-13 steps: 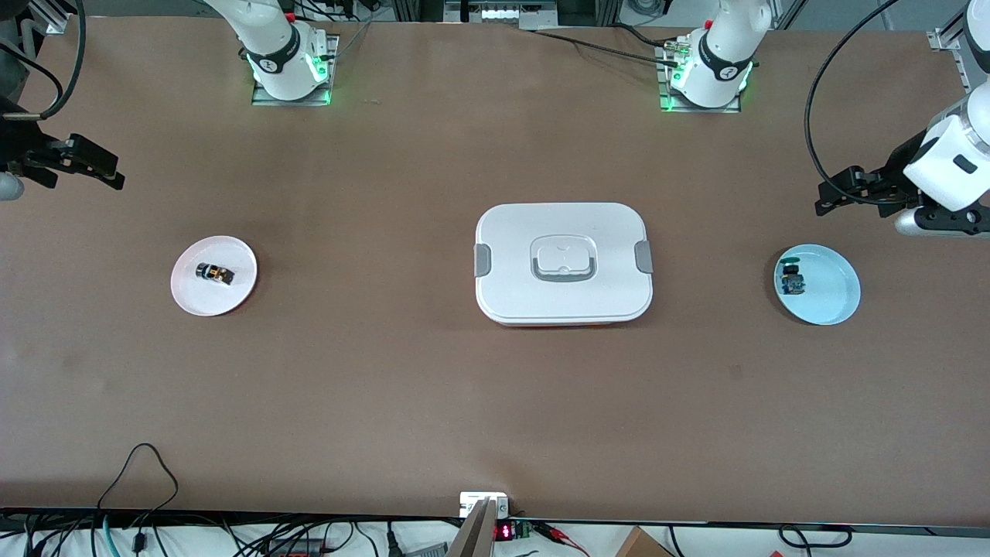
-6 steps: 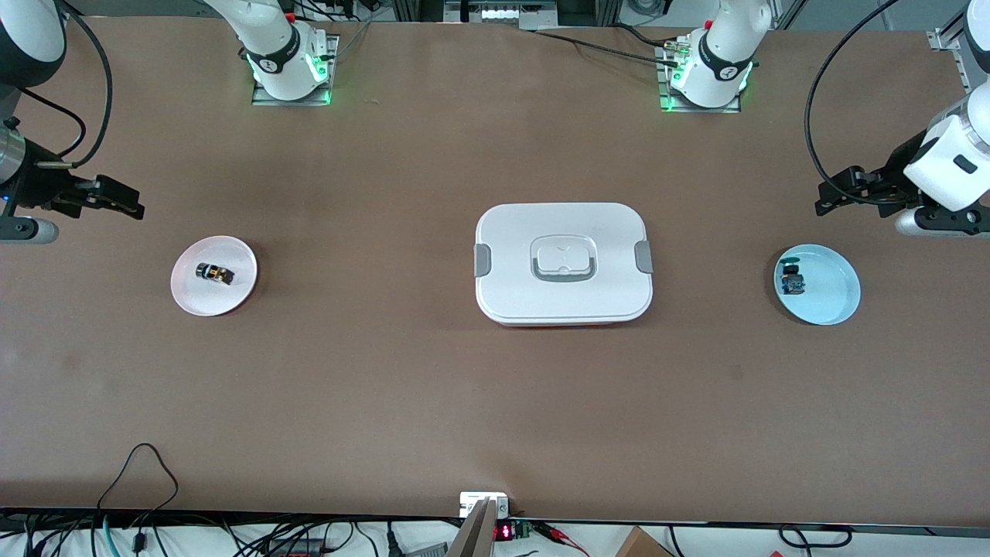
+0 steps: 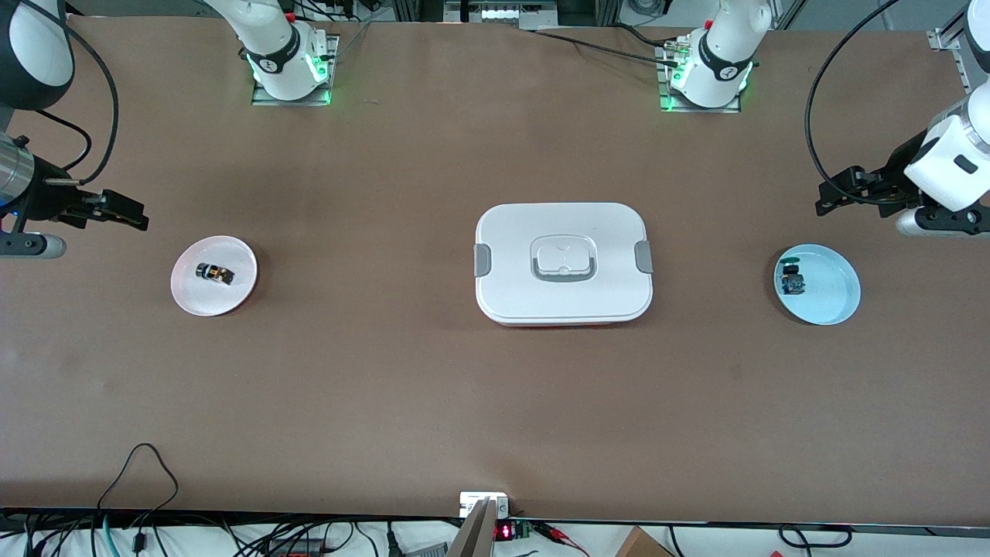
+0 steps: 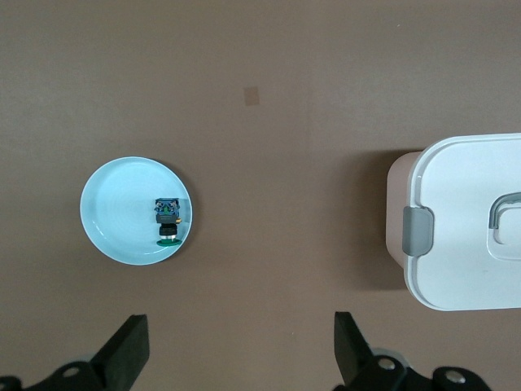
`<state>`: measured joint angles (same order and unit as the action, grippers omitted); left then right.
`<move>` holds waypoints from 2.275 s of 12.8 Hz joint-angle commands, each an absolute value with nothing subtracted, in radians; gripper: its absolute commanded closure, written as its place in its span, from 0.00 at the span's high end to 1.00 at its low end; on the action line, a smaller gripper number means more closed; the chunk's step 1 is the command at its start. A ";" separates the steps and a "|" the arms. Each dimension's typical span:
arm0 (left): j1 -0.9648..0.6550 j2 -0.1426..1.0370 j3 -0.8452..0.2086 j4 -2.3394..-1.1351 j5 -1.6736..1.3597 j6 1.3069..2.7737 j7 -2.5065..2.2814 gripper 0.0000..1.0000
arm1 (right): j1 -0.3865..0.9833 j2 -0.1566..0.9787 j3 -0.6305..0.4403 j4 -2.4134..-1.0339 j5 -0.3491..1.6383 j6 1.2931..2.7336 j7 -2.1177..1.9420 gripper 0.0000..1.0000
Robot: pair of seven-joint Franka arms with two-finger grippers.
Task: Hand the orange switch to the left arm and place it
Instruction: 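Move the right gripper toward the orange switch on the white plate, then lower the right gripper over the orange switch on the plate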
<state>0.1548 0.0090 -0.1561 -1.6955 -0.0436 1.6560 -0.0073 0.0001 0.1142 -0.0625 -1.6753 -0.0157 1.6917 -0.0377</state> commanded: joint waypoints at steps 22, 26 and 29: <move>0.160 0.025 -0.160 -1.666 -0.034 1.634 -0.005 1.00 | -0.058 0.416 -0.064 -1.972 -0.072 2.244 -0.020 1.00; 0.161 0.025 -0.160 -1.664 -0.034 1.634 -0.005 1.00 | -0.060 0.417 -0.064 -2.006 -0.071 2.287 -0.020 1.00; 0.161 0.025 -0.158 -1.666 -0.034 1.634 -0.005 1.00 | -0.072 0.417 -0.067 -2.092 -0.071 2.416 -0.020 1.00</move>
<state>0.1563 0.0109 -0.1561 -1.6953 -0.0436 1.6560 -0.0073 -0.0533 0.4374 -0.0712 -2.0176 -0.0702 2.3314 -0.0332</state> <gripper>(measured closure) 0.000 0.000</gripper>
